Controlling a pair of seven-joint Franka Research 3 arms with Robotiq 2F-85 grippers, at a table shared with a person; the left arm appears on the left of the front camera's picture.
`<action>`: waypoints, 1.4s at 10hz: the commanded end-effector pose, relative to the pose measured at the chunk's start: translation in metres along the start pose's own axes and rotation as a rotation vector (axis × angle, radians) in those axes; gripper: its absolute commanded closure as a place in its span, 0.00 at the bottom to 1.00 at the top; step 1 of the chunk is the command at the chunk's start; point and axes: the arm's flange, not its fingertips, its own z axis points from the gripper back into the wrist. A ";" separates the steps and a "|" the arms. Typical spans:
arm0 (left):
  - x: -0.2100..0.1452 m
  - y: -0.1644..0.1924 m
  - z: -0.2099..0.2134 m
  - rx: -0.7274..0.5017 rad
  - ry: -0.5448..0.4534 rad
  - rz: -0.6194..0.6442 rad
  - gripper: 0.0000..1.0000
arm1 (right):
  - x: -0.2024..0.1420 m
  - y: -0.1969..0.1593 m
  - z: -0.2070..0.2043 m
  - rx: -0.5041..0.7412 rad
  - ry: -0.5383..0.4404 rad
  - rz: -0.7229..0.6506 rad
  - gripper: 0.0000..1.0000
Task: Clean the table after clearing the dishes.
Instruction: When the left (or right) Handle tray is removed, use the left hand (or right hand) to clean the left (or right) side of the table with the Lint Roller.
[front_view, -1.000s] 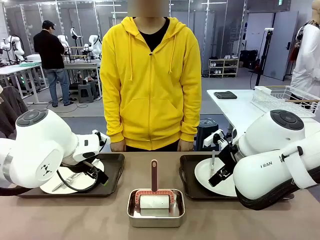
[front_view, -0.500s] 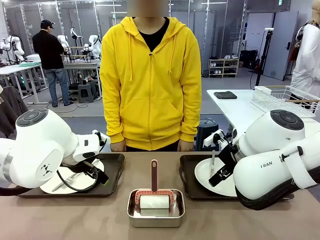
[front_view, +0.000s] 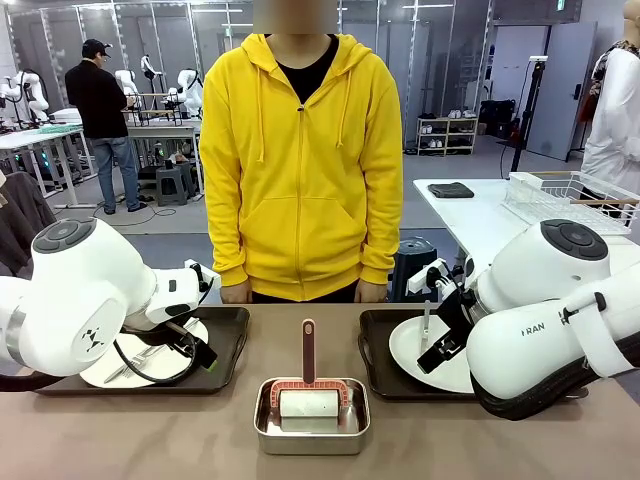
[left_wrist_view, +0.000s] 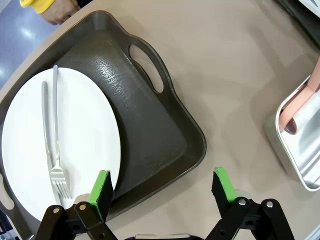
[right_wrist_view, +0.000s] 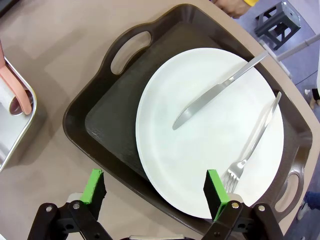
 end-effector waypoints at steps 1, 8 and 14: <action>0.000 0.000 0.000 0.000 0.000 0.001 0.00 | 0.000 0.001 0.000 0.001 0.000 -0.001 0.00; 0.037 0.030 0.028 -0.232 0.037 0.045 0.00 | 0.040 -0.042 0.029 0.218 -0.044 -0.061 0.00; 0.015 0.143 0.097 -0.880 -0.217 0.197 0.00 | 0.046 -0.141 0.078 0.745 -0.154 -0.385 0.00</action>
